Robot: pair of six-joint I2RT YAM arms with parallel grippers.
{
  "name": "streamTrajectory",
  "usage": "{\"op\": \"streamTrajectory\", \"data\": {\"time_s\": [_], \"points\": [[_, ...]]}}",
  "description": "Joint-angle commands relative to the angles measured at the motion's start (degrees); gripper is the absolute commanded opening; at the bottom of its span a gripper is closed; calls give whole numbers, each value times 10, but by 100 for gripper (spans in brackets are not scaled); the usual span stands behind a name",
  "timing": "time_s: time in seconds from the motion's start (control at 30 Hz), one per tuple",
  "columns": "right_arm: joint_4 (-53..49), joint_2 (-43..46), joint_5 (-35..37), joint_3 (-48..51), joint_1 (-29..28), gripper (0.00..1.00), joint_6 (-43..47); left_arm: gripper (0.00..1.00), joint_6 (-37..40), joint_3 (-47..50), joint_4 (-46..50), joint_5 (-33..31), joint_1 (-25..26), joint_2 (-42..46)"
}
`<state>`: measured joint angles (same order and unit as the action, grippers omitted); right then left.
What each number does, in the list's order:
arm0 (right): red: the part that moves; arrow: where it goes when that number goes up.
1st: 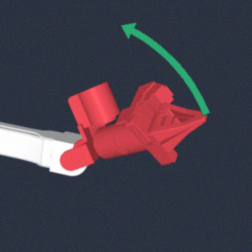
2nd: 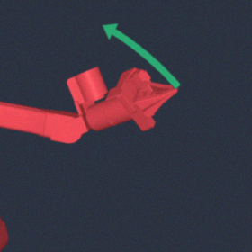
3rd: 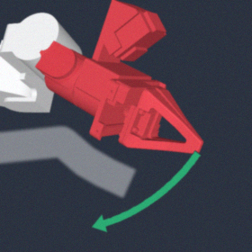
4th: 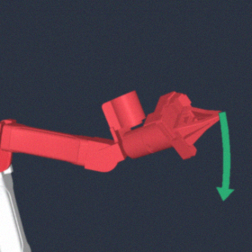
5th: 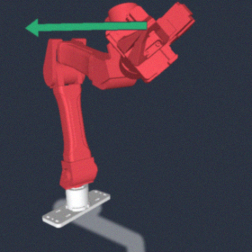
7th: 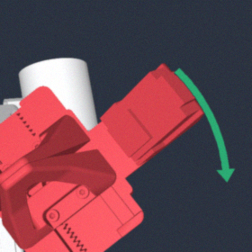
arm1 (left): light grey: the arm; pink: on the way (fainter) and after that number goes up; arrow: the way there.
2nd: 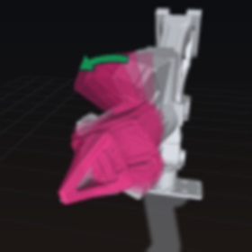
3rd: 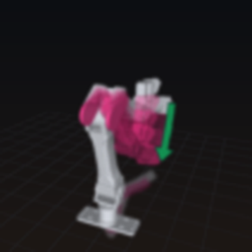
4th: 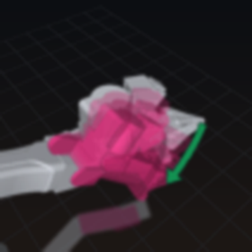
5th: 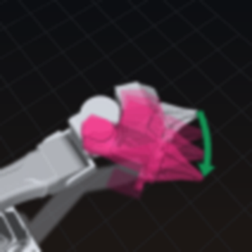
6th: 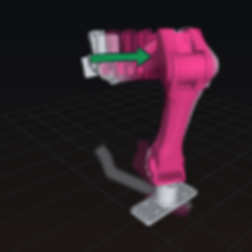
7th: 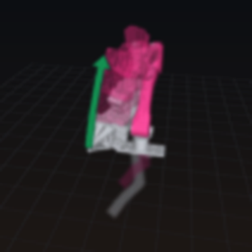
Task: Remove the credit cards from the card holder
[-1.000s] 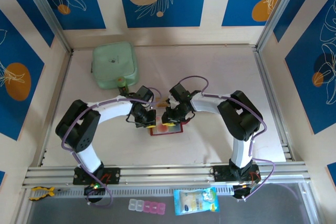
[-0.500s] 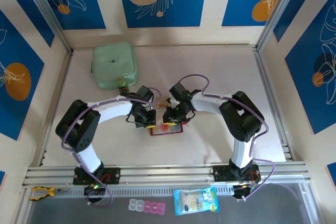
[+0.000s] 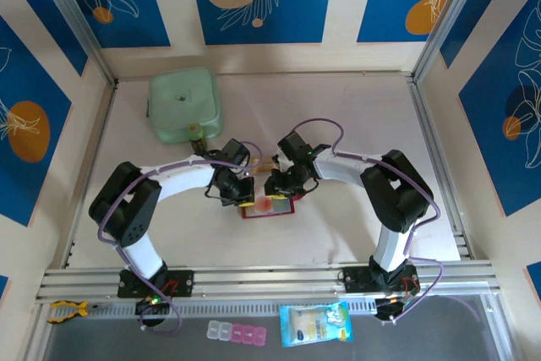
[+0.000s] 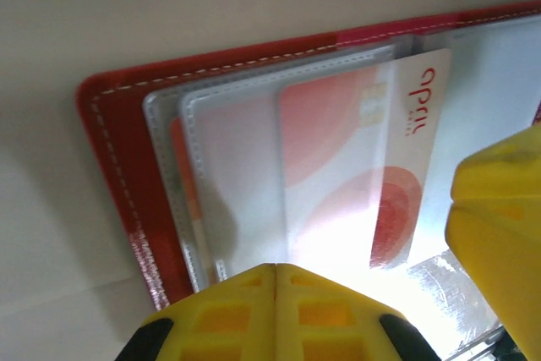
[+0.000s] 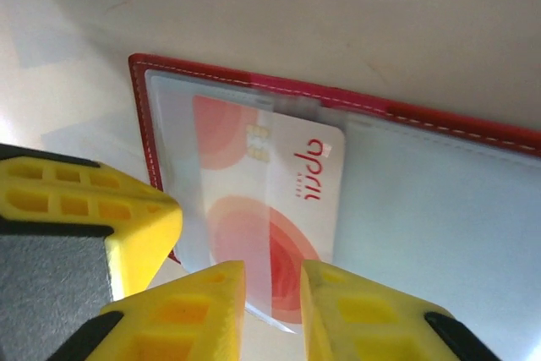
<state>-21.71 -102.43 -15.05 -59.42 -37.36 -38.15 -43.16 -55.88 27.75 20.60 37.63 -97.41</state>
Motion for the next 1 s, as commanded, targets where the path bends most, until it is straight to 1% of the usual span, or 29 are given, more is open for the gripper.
{"op": "streamTrajectory", "data": {"time_s": [0.0, 0.4, 0.6, 0.77, 0.97], "points": [[-10, 8, -13, 8, 3, 27, -5, 0, -5, -4, -10, 11, 3, -4], [3, -21, -24, 7, 3, 29, -7, 0, 4, 8, 11, -14, 3, -24], [26, -31, -50, 12, 4, 29, -13, 0, 5, 10, 11, -14, 3, -29], [57, -30, -80, 21, 6, 27, -27, 0, 8, 8, 15, -17, 3, -30], [64, -20, -85, 24, 7, 24, -32, 0, 9, 7, 16, -15, 4, -32]]}}
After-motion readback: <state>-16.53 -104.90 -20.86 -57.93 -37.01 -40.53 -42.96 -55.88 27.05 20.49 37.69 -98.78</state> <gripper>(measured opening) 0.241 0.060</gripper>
